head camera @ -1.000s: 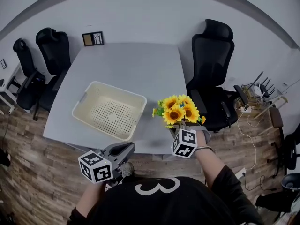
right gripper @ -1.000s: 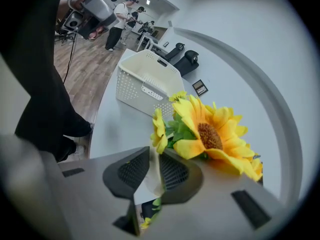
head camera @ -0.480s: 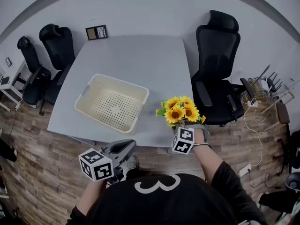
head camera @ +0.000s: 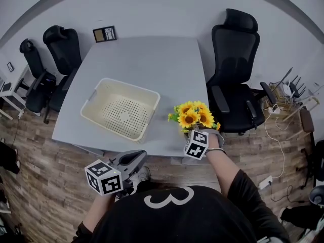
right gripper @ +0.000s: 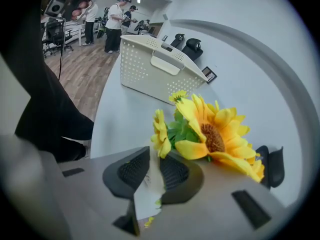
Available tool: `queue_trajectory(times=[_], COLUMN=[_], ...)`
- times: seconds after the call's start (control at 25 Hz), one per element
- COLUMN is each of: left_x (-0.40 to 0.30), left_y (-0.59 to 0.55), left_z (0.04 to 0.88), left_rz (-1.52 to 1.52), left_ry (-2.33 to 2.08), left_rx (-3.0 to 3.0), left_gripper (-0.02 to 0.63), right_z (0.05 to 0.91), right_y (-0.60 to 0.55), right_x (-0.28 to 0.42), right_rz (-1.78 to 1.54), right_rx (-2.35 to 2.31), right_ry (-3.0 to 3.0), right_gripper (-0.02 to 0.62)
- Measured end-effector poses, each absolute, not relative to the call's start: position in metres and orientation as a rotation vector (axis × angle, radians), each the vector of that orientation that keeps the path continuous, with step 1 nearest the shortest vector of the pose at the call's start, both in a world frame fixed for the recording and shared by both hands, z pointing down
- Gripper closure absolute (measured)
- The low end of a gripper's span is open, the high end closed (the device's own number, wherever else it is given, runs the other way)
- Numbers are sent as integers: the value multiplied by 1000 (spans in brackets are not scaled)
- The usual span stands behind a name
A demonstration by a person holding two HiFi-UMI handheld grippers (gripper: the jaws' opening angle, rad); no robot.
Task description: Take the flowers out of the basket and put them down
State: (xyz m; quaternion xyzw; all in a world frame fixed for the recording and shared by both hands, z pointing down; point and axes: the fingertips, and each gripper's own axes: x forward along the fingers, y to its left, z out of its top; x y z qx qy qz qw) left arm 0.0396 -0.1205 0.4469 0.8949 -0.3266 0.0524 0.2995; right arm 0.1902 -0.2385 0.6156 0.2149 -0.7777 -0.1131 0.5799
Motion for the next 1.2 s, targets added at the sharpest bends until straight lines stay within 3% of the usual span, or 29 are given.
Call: queue_trajectory(times=[0.72, 1.0, 1.2], left_x=[29, 26, 39], left_y=[-92, -78, -79], left_z=[467, 473, 474], left_rz=[119, 152, 164], left_ry=[-942, -946, -904], left_rx=[2291, 2267, 2282], left_gripper=[594, 594, 594], right_z=[616, 617, 591], right_y=[-239, -234, -230], right_x=[190, 189, 190], right_rz=[-333, -341, -312], right_rx=[605, 662, 777], right_ry=[-1822, -1843, -1947], right_gripper=[507, 397, 394])
